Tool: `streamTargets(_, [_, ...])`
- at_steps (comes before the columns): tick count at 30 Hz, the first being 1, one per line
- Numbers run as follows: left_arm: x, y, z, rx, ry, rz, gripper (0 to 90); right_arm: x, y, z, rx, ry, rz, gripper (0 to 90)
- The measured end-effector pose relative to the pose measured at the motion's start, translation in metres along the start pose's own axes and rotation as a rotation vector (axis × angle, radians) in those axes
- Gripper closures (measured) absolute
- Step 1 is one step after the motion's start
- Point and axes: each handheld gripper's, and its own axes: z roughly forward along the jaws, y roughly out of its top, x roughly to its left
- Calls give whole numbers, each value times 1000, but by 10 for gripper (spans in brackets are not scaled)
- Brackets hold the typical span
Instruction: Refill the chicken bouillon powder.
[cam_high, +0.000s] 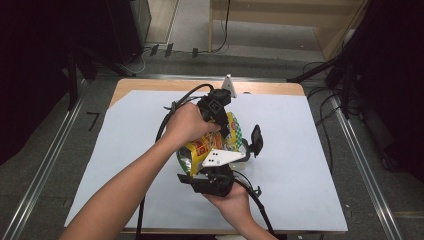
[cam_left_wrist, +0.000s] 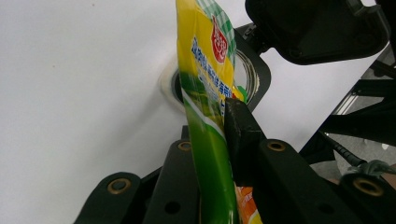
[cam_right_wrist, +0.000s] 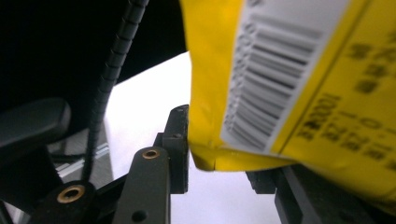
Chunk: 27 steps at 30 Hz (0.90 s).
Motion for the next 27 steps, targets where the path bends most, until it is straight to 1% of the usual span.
streamTargets(2, [-2, 0, 0, 1, 10, 3, 849, 1, 0, 1, 10, -12, -28, 652])
streamTargets(5, [-3, 1, -1, 11, 21, 5, 849, 4, 0, 2, 14, -34, -56, 673])
streamTargets(7, [-4, 2, -1, 12, 25, 3, 848, 3, 0, 1, 10, -33, -59, 686])
streamTargets(12, [-3, 1, -2, 10, 24, 0, 841, 3, 1, 1, 7, -30, -54, 687])
streamTargets(13, [-2, 1, -4, 3, 30, 4, 839, 3, 1, 1, 5, -26, -51, 687])
streamTargets(17, [0, 0, -8, -11, 37, -4, 838, 2, 2, 1, -16, -11, -34, 685])
streamTargets(26, [1, 1, -10, -12, 39, -8, 840, 1, 5, -2, -32, -2, -19, 686])
streamTargets(27, [1, 1, -11, -10, 38, -7, 840, 1, 5, -2, -33, -5, -24, 686])
